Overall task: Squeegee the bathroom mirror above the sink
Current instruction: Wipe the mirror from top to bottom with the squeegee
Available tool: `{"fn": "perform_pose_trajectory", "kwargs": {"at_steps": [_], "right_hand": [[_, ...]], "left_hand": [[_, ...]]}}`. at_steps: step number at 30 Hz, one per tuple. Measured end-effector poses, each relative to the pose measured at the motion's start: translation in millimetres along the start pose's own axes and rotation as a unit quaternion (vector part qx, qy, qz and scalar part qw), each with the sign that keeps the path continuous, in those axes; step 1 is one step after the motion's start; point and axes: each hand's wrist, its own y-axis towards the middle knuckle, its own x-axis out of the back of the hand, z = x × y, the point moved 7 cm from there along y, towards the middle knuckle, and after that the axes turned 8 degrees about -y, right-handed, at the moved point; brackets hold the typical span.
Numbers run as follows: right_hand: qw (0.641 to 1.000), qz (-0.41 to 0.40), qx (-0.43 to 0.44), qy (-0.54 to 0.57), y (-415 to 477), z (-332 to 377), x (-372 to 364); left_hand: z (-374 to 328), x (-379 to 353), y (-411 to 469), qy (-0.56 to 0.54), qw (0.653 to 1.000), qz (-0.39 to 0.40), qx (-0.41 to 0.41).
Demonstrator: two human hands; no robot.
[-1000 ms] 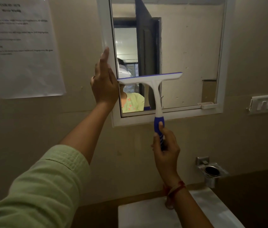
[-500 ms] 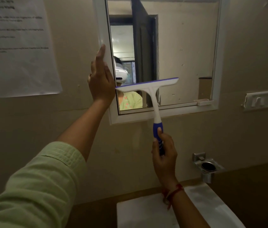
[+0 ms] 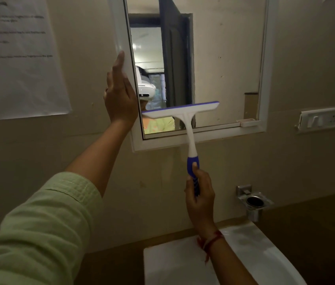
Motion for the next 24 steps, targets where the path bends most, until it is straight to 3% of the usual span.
{"fn": "perform_pose_trajectory", "kwargs": {"at_steps": [6, 24], "right_hand": [[1.000, 0.020, -0.007, -0.014, -41, -15, -3], [1.000, 0.006, -0.020, -0.001, -25, -4, 0]], "left_hand": [[-1, 1, 1, 0.003, 1.000, 0.006, 0.001], [-2, 1, 0, -0.010, 1.000, 0.008, 0.012]]}}
